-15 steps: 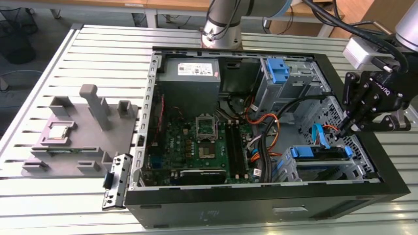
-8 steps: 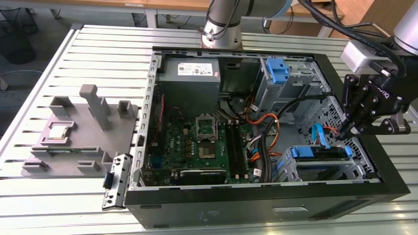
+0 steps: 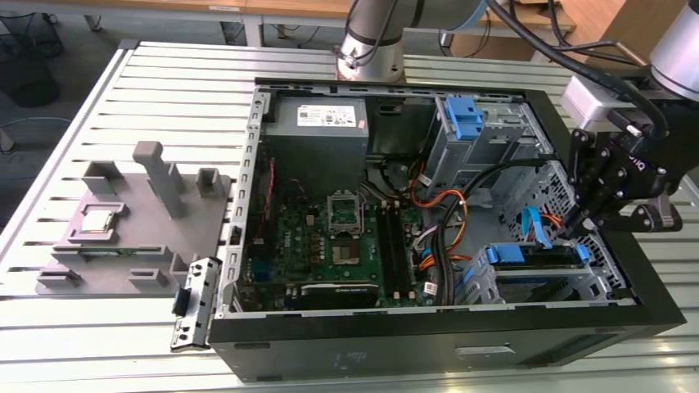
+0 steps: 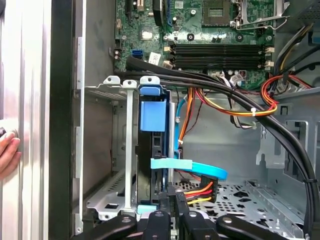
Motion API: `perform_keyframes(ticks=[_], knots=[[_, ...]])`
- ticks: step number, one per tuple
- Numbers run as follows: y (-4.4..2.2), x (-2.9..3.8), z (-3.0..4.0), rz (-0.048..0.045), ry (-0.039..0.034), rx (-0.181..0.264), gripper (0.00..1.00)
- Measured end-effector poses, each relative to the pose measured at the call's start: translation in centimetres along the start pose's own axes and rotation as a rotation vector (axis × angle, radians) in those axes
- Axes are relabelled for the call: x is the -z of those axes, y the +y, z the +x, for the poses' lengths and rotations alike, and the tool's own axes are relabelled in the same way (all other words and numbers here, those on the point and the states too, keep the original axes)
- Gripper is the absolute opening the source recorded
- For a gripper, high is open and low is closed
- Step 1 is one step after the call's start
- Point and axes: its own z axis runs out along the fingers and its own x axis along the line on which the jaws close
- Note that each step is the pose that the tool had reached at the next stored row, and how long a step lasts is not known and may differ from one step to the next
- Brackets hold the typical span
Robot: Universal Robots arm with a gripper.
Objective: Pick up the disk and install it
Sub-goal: 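Insert the second disk wire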
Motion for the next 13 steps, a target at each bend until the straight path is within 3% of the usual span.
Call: perform_keyframes(ticks=[13], knots=[[0.31, -0.21, 0.59, 0.0046, 0.0002, 0.000, 0.16]])
